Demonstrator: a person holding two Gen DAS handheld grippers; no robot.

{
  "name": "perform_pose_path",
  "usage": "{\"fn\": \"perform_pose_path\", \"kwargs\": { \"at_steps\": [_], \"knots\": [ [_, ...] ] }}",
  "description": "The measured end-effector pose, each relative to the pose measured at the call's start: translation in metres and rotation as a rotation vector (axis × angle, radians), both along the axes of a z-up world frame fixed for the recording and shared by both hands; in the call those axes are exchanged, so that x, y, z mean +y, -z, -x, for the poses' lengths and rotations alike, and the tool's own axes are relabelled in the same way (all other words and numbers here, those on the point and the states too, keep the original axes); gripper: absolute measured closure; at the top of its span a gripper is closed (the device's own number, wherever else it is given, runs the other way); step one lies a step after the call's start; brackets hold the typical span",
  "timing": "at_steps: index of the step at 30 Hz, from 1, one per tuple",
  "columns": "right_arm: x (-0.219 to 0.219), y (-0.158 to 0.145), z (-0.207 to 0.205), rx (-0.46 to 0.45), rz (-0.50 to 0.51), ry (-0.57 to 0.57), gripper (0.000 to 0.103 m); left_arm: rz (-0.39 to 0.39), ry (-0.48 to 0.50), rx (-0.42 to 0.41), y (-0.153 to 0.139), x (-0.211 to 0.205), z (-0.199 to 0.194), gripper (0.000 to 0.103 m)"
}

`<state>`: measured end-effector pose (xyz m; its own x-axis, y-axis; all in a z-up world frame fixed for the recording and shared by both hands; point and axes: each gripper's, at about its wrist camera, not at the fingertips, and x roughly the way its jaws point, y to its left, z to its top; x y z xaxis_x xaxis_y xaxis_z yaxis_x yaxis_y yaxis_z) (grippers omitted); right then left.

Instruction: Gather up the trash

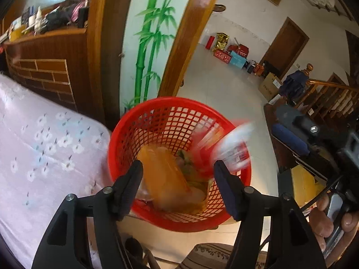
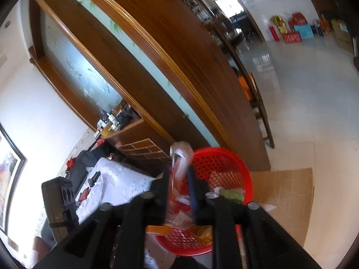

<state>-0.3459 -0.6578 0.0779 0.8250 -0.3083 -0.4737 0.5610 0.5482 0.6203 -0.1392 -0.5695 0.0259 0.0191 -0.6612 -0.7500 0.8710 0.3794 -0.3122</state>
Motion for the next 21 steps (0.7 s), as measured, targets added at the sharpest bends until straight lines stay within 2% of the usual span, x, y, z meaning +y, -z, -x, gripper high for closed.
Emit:
{"fn": "perform_pose_path", "kwargs": {
  "at_steps": [1,2,6,9,16,21],
  "knots": [
    [-0.001,0.002,0.001,0.004,-0.011,0.012,0.049,0.007,-0.003,0.004,-0.001,0.003,-0.002,0.037],
    [0.0,0.003,0.001,0.005,-0.009,0.015,0.047,0.017,-0.012,0.006,-0.004,0.009,-0.003,0.033],
    [0.009,-0.007,0.004,-0.016,0.024,0.013,0.046,0.075,-0.077,-0.026,-0.025,0.045,-0.01,0.021],
    [0.019,-0.018,-0.001,-0.049,0.043,-0.03,0.04,0.098,-0.141,-0.055,-0.041,0.078,-0.015,0.017],
    [0.061,-0.042,-0.027,-0.124,0.109,-0.174,0.029,0.126,-0.327,-0.127,-0.078,0.173,-0.03,0.016],
    [0.095,-0.054,-0.055,-0.134,0.143,-0.274,0.024,0.134,-0.448,-0.189,-0.095,0.24,-0.033,0.016]
  ]
}}
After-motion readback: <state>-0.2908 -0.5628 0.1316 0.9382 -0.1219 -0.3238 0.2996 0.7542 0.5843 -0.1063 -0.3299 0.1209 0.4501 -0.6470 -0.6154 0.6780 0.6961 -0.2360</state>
